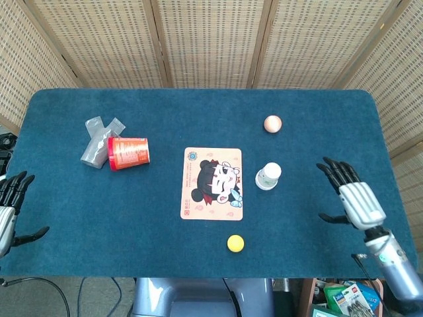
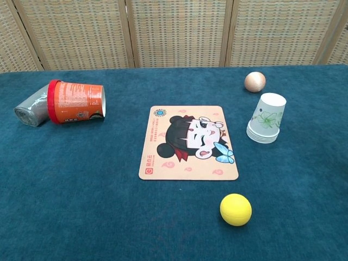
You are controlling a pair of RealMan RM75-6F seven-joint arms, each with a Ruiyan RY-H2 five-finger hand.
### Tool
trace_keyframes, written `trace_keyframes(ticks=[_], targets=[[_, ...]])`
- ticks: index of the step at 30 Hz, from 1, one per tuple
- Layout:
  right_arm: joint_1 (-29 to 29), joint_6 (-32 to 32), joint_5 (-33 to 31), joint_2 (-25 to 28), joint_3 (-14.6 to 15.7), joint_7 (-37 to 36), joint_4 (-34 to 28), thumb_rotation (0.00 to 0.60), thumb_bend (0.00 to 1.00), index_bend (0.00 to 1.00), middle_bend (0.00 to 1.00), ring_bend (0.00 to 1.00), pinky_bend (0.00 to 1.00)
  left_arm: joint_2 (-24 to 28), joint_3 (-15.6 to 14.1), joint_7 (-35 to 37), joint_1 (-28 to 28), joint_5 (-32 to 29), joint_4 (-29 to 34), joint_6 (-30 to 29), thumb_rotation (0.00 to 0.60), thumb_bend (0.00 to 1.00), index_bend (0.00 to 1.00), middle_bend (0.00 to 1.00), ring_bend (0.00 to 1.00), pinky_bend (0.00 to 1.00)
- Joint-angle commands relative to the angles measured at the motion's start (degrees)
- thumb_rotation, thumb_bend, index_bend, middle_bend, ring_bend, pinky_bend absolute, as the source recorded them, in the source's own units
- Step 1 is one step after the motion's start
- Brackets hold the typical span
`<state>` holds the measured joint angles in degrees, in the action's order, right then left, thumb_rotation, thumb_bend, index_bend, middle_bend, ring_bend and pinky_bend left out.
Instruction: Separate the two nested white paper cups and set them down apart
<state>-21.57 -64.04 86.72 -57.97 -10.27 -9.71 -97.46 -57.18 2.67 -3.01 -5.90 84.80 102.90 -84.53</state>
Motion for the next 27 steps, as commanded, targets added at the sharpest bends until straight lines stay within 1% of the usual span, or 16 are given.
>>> trace_keyframes(ticks=[1,5,9,12,15,21,23,27], targets=[[-10.2,11.8,-7.2,-2.6,-4.5,2.6,2.5,0.600,0.01,0.06,0.07,0.00,0.04,-0.6,0.7,-1.4,-0.7,-1.9,-0.1,1.3,0.600,0.08,0.00,0.00,0.00,0.00],[-14.9,17.8,-12.7,-5.3,-5.2,7.0,4.1,0.600,0.06,0.07,0.09,0.00,0.08,-0.8,1.5,-2.4,-1.1,-3.6,-0.1,1.7,0.600,0.08,0.00,0.00,0.00,0.00],[-18.3,21.4,-17.6,-8.3,-5.5,9.9,6.6,0.600,0.13,0.10,0.14,0.02,0.19,-0.9,1.7,-2.6,-1.2,-4.5,-0.3,2.2,0.600,0.08,0.00,0.00,0.00,0.00],[-20.4,23.6,-21.1,-10.6,-5.2,11.8,8.7,0.600,0.15,0.11,0.17,0.05,0.20,-1.0,1.9,-2.9,-1.4,-5.3,-0.5,2.7,0.600,0.08,0.00,0.00,0.00,0.00],[-21.9,25.3,-23.9,-12.1,-4.5,13.5,10.3,0.600,0.16,0.14,0.19,0.06,0.20,-1.1,2.0,-2.9,-1.7,-5.9,-0.7,3.2,0.600,0.08,0.00,0.00,0.00,0.00],[-23.7,25.3,-28.4,-15.3,-3.0,16.9,14.1,0.600,0.20,0.22,0.23,0.09,0.24,-1.2,2.1,-3.3,-1.9,-6.3,-0.7,3.7,0.600,0.08,0.00,0.00,0.00,0.00],[-24.0,24.9,-29.6,-16.6,-2.6,17.6,15.5,0.600,0.22,0.25,0.25,0.12,0.26,-1.2,2.0,-3.3,-1.9,-6.3,-0.7,3.8,0.600,0.08,0.00,0.00,0.00,0.00],[-24.4,24.4,-31.3,-18.6,-2.0,18.4,18.1,0.600,0.27,0.31,0.32,0.19,0.35,-1.1,2.0,-3.1,-1.9,-6.3,-0.7,3.7,0.600,0.08,0.00,0.00,0.00,0.00]])
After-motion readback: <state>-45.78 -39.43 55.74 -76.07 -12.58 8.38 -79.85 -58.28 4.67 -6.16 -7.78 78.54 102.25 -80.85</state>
